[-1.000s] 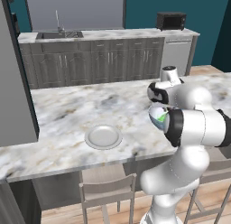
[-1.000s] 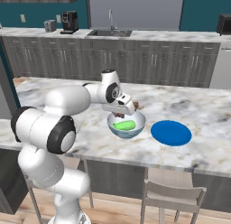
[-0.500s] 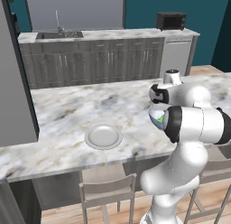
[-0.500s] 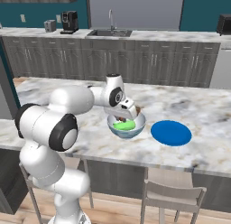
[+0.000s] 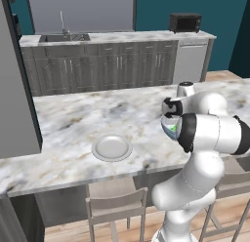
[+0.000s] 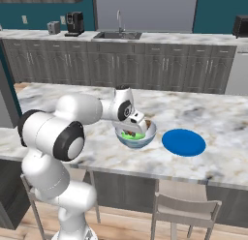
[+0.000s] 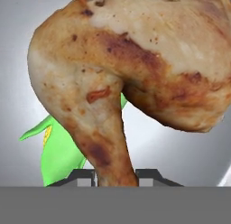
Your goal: Pick the chicken drumstick and corn from their plates and place them in the bowl. Then put the bowl in the fridge.
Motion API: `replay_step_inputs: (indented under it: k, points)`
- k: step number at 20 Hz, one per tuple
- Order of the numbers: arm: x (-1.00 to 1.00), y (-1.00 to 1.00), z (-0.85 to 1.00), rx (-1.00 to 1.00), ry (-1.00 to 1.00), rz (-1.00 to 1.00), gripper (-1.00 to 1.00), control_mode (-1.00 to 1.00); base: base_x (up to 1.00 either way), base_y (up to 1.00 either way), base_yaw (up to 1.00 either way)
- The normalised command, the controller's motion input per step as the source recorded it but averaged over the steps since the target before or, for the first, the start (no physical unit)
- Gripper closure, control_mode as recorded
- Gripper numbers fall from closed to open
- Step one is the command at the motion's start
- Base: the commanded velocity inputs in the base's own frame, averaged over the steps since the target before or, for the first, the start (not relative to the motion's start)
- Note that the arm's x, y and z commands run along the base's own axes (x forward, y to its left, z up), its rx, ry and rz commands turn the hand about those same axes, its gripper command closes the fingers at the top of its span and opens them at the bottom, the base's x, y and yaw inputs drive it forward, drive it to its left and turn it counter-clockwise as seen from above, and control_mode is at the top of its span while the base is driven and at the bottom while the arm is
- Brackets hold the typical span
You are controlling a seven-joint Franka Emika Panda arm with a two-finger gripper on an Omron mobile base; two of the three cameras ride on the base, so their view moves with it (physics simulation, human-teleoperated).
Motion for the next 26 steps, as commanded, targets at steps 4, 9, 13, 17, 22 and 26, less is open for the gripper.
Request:
replay_step_inputs:
  k: [4,9,13,17,22,26]
  points:
    - [0.2,0.0,-0.06,0.0,0.0,0.0,1.0,-1.0,0.0,0.0,0.0]
    - [0.18,0.0,-0.09,0.0,0.0,0.0,1.0,-1.0,0.0,0.0,0.0]
    - [0.11,0.0,-0.14,0.0,0.01,0.0,1.0,-1.0,0.0,0.0,0.0]
    - [0.01,0.0,-0.13,0.0,0.01,0.0,-1.0,-1.0,0.0,0.0,0.0]
    - [0.0,-0.01,-0.03,0.0,0.0,0.0,-1.0,-1.0,0.0,0.0,0.0]
    - [-0.01,-0.04,0.01,0.01,0.0,0.0,-1.0,-1.0,0.0,0.0,0.0]
